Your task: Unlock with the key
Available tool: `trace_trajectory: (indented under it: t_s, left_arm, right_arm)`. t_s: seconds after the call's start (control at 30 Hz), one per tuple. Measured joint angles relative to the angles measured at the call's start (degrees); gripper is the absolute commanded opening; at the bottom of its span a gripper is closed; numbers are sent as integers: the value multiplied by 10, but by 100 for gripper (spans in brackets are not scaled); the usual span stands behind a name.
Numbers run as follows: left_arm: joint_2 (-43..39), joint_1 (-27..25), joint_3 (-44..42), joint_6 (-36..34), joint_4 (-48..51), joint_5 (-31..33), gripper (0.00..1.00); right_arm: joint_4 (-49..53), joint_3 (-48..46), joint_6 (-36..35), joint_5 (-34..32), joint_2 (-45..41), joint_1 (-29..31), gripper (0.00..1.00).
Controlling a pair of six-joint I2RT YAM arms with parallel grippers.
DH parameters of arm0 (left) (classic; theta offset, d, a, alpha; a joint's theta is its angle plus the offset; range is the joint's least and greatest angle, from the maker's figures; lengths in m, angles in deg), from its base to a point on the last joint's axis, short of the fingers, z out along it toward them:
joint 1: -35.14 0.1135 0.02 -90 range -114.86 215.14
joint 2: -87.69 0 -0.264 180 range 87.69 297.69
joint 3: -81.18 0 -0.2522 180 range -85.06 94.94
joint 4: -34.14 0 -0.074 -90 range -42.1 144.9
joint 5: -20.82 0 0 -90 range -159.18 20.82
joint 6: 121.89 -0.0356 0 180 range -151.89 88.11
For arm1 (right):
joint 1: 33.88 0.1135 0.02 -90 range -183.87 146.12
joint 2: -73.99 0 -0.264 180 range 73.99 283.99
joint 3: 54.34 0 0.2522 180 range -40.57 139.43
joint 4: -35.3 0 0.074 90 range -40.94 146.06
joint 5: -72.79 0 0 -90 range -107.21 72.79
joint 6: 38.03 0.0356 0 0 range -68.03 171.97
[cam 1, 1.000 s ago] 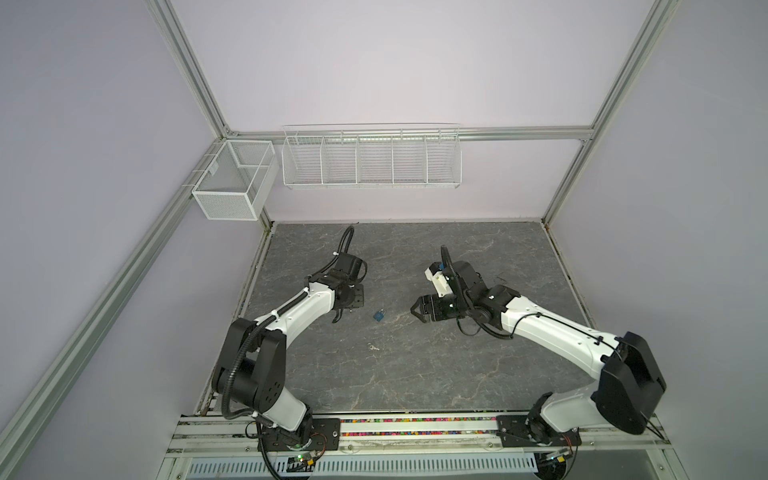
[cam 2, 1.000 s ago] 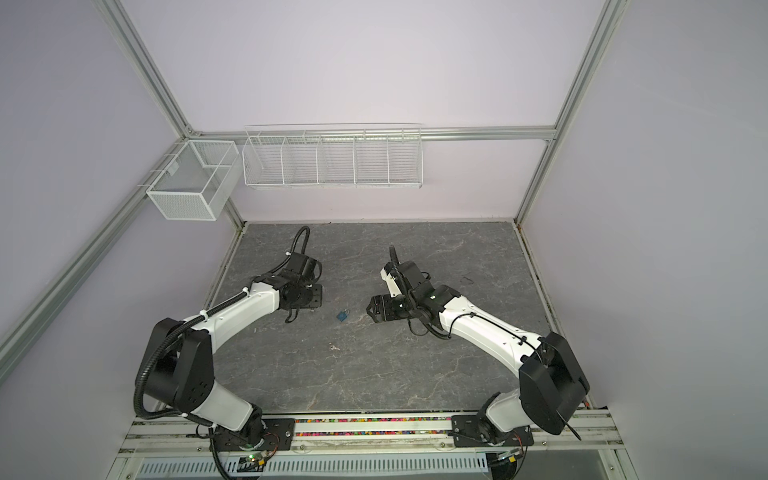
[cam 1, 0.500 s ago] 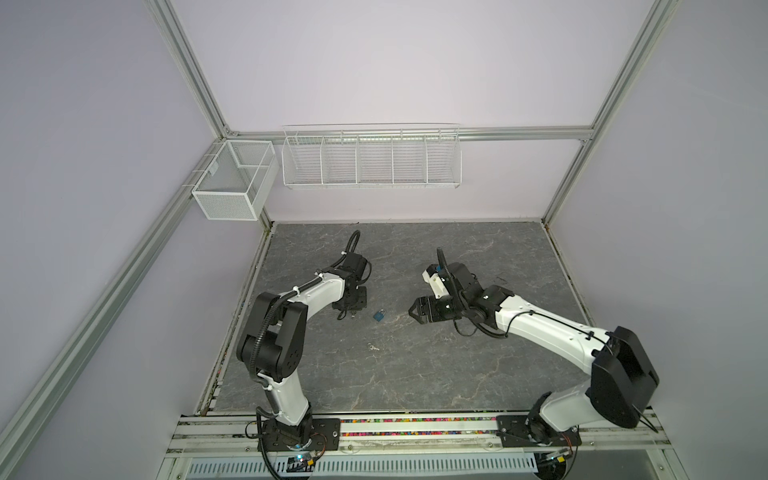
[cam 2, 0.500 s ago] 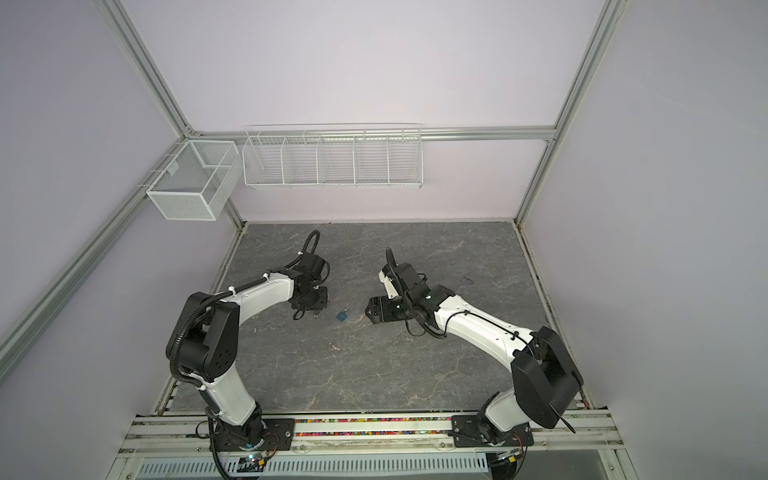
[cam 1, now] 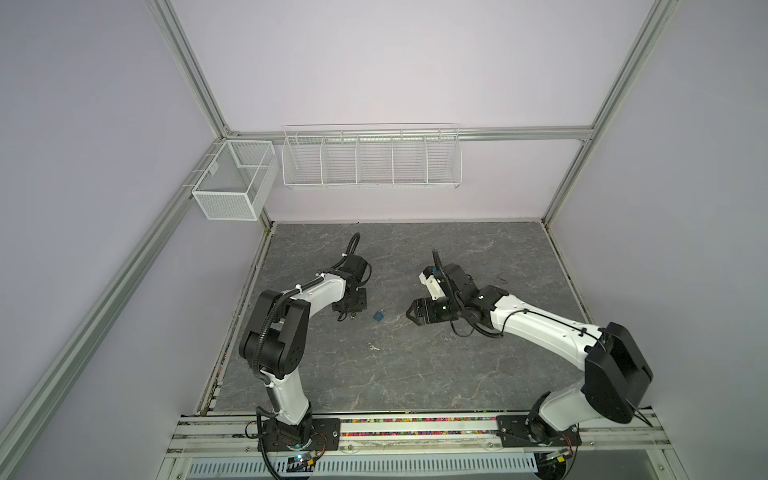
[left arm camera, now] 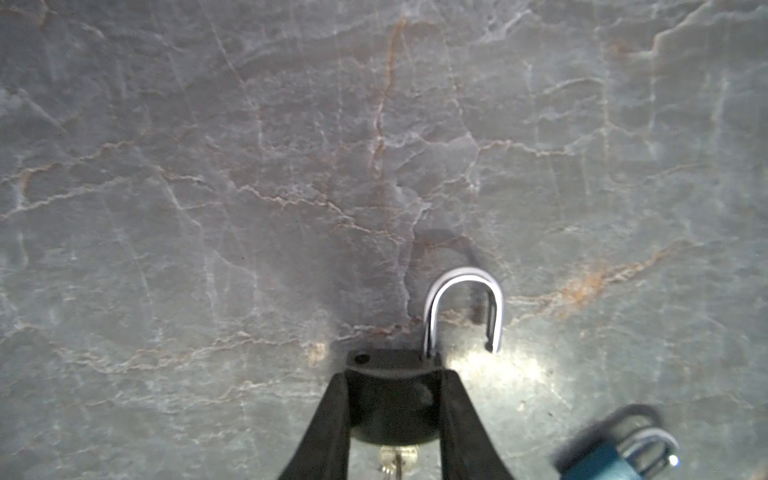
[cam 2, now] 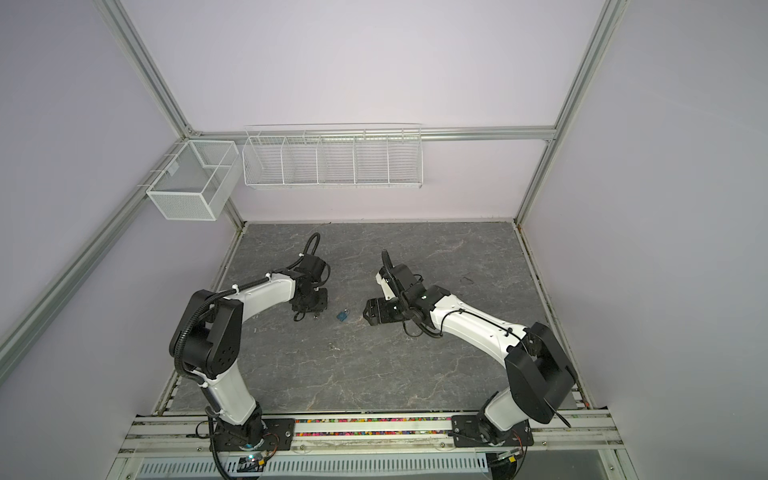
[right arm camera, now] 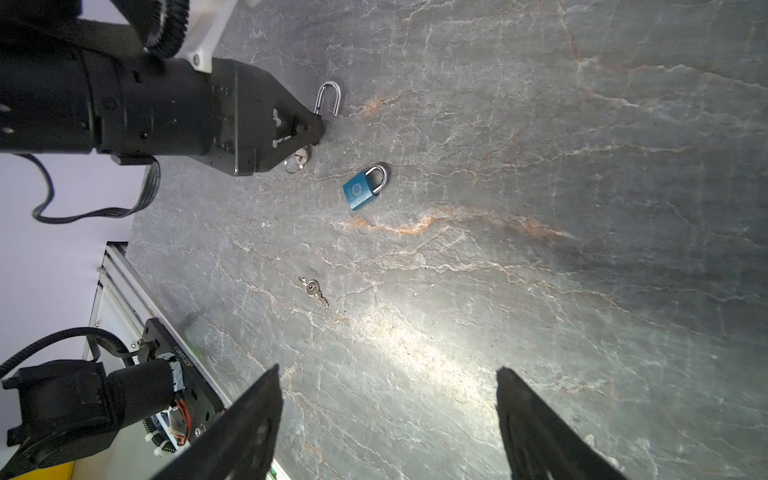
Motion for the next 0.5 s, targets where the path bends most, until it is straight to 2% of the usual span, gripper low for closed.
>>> trace_trajectory:
  t_s: [0.1, 0.4, 0.5]
  left_arm:
    - [0, 0, -1, 3, -1, -1, 14]
    - [-6, 1, -11, 14, -9, -4, 41]
    - [-17, 2, -19, 18, -7, -5, 47]
  right_arm:
    - [0, 3, 0, 0, 3, 2, 82]
    - [0, 29, -5, 0, 19, 8, 82]
    - [0, 29, -9, 0, 20, 10, 82]
